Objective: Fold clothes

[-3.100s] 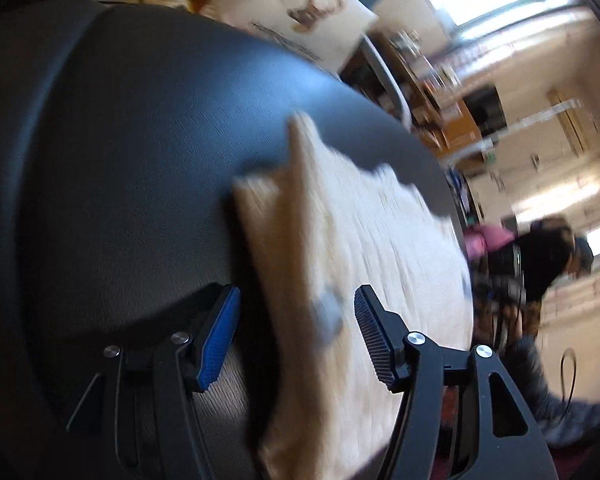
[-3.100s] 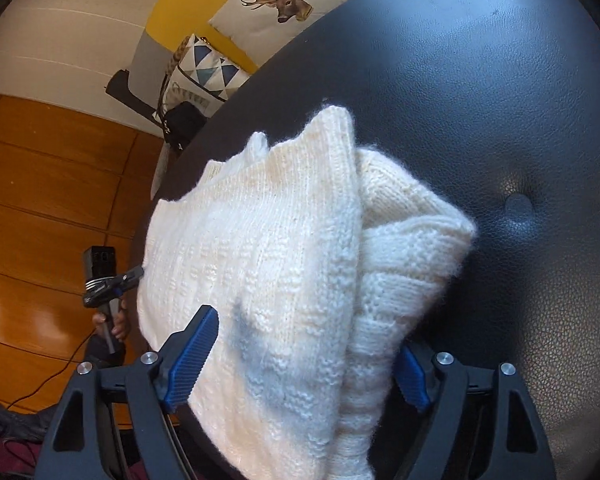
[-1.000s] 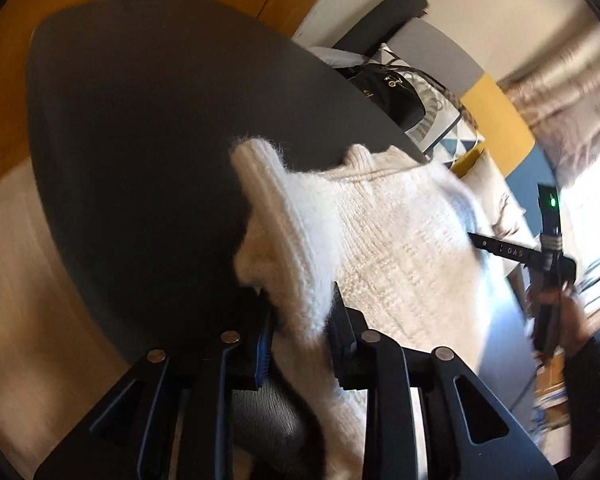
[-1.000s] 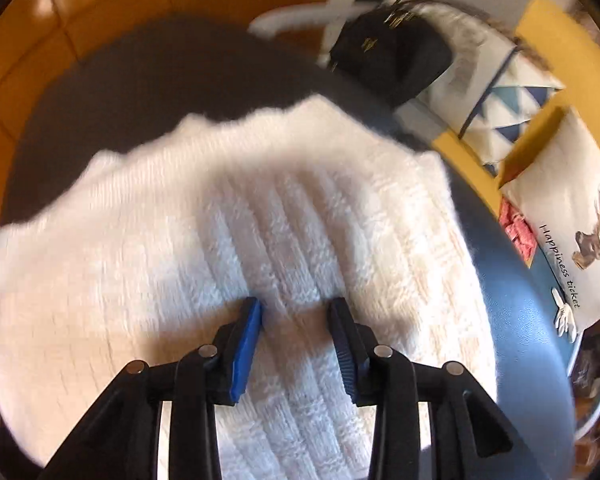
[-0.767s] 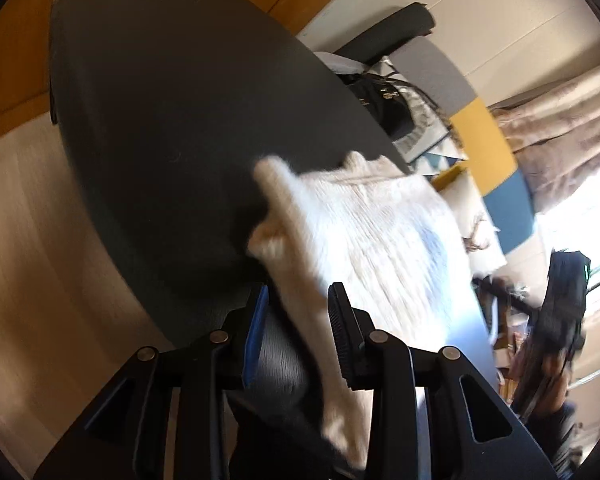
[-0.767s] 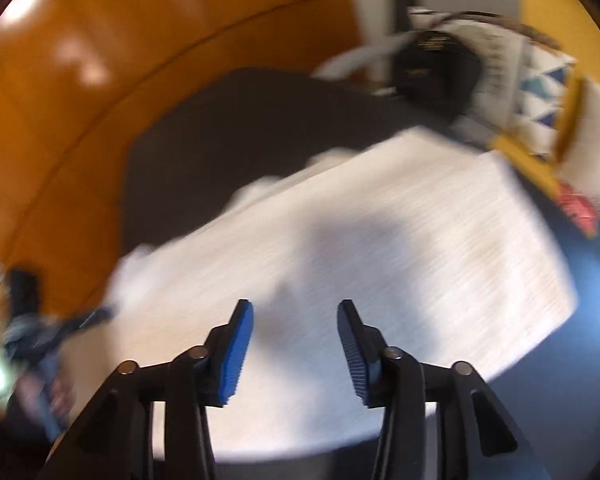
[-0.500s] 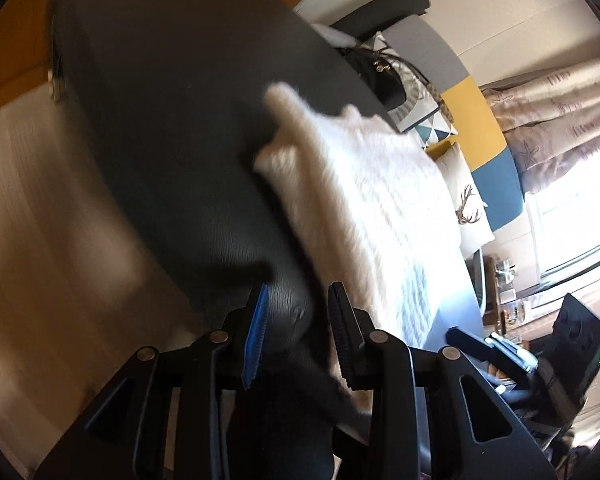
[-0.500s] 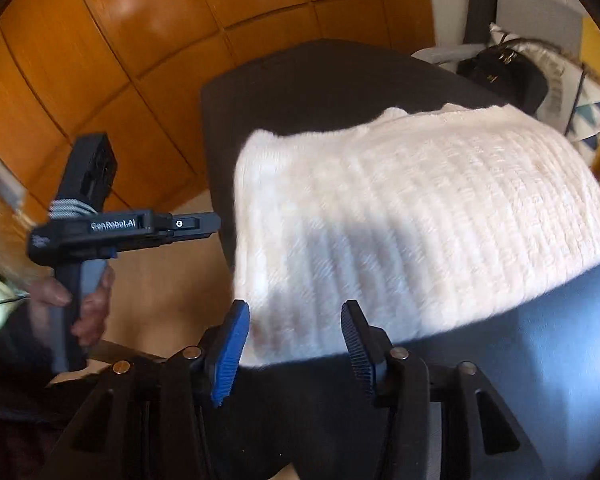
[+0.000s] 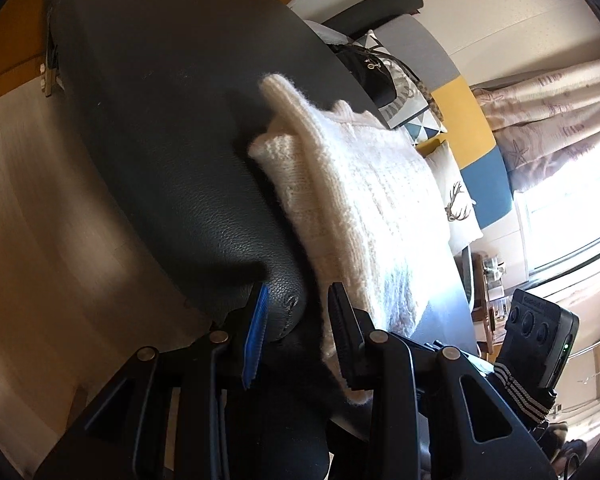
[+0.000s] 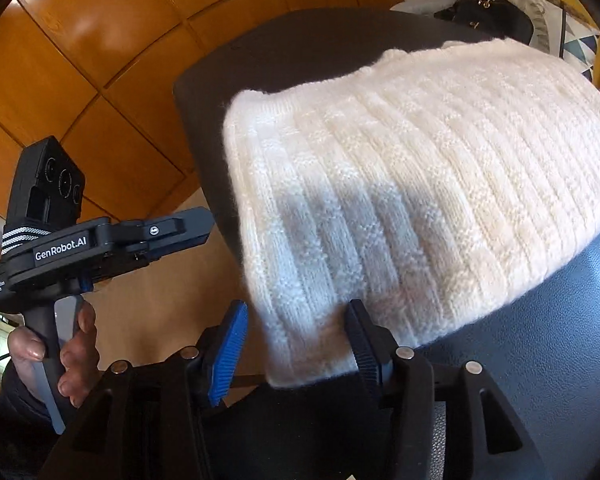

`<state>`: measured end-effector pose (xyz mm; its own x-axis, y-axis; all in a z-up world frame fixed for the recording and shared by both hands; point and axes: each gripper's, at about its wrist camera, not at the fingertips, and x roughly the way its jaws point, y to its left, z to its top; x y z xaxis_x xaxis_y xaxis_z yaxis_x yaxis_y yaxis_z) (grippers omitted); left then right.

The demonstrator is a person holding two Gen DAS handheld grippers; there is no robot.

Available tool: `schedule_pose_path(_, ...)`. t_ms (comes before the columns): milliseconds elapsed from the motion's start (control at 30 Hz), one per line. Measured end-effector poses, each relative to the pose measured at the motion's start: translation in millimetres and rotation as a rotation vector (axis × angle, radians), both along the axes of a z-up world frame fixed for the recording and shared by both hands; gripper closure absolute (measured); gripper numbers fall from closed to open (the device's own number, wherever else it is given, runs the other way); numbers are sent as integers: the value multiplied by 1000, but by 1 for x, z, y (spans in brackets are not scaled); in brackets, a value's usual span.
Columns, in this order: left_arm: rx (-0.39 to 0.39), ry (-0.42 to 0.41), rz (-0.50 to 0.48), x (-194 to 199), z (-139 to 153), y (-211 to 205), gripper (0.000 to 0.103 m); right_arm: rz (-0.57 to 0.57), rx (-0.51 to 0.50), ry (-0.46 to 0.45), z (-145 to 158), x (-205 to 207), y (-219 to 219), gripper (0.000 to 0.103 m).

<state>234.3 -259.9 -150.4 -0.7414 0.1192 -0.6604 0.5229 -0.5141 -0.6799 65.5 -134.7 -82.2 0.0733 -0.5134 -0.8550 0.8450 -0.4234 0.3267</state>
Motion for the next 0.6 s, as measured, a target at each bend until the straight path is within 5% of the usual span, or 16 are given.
schedule_pose_path(167,1,1,-4,2,1,2,69,134,118,217,2,29,-12,48)
schedule_pose_path(333,-8,5,-9,5,4,4,69,86,140,293,1,38,-11,46)
schedule_pose_path(400,-6,8,-6,6,6,4,69,96,171,343,3,43,-12,58)
schedule_pose_path(500,-7,16,-1,8,7,3,69,34,149,341,11,34,-3,89)
schedule_pose_path(600,-9,25,1,9,9,1,69,20,128,330,18,33,3,93)
